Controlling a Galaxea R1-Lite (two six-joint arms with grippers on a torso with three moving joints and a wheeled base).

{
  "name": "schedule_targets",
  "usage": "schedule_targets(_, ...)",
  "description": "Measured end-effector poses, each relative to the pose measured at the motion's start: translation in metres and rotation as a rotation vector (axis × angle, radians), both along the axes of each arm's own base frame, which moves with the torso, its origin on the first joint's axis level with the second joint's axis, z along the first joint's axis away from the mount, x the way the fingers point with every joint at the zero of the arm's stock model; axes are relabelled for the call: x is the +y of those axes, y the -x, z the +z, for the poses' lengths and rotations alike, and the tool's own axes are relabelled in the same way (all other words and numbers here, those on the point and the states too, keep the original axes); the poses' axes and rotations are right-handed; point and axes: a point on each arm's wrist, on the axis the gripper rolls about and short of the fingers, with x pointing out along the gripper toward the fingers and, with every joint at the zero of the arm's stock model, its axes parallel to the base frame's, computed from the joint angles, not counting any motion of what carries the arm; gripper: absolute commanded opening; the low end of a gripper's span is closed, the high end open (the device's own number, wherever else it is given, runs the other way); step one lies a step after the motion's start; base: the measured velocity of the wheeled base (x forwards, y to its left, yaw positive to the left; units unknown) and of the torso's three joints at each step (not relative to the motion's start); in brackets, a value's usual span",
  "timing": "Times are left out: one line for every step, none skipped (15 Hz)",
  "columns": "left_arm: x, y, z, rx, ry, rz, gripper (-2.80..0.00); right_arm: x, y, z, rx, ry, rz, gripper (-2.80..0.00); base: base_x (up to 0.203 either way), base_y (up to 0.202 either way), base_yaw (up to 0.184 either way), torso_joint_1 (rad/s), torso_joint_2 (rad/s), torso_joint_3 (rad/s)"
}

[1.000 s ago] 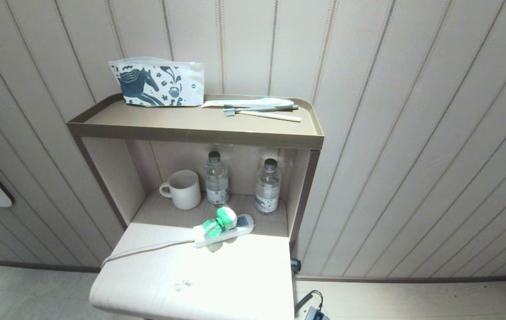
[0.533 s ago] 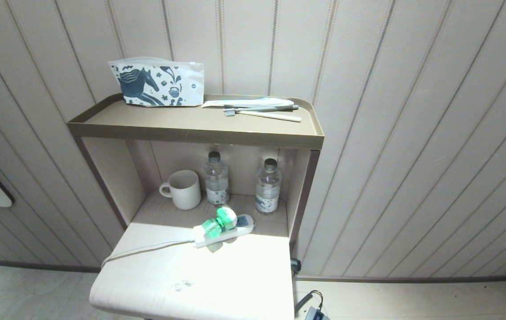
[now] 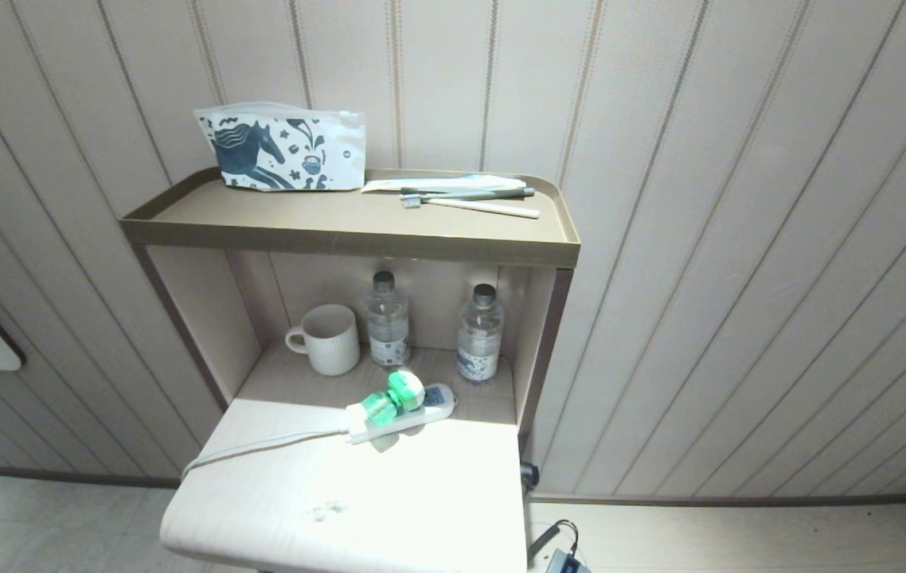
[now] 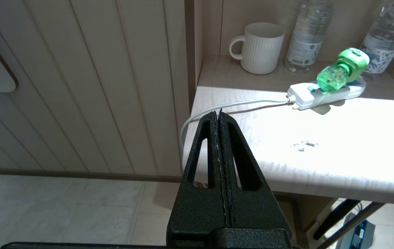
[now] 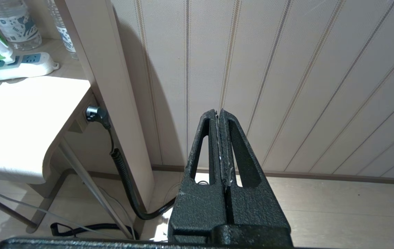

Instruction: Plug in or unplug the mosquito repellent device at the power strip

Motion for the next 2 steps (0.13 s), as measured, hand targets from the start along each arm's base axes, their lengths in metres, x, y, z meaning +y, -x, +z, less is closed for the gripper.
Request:
schedule_targets(0.0000, 0.0000, 0.0000, 0.000, 0.000, 0.000, -2.80, 0.0000, 0.0000, 0.0000, -0.001, 0.000, 0.000, -2.80, 0.000, 0.000, 0.000, 0.000, 0.00, 0.000)
schedule_targets(0.0000, 0.0000, 0.0000, 0.000, 0.000, -0.001, -2.80, 0.0000, -0.0001, -0.0001, -0.001, -0.001, 0.000, -2.80, 0.000, 0.000, 0.000, 0.000, 0.00, 0.000)
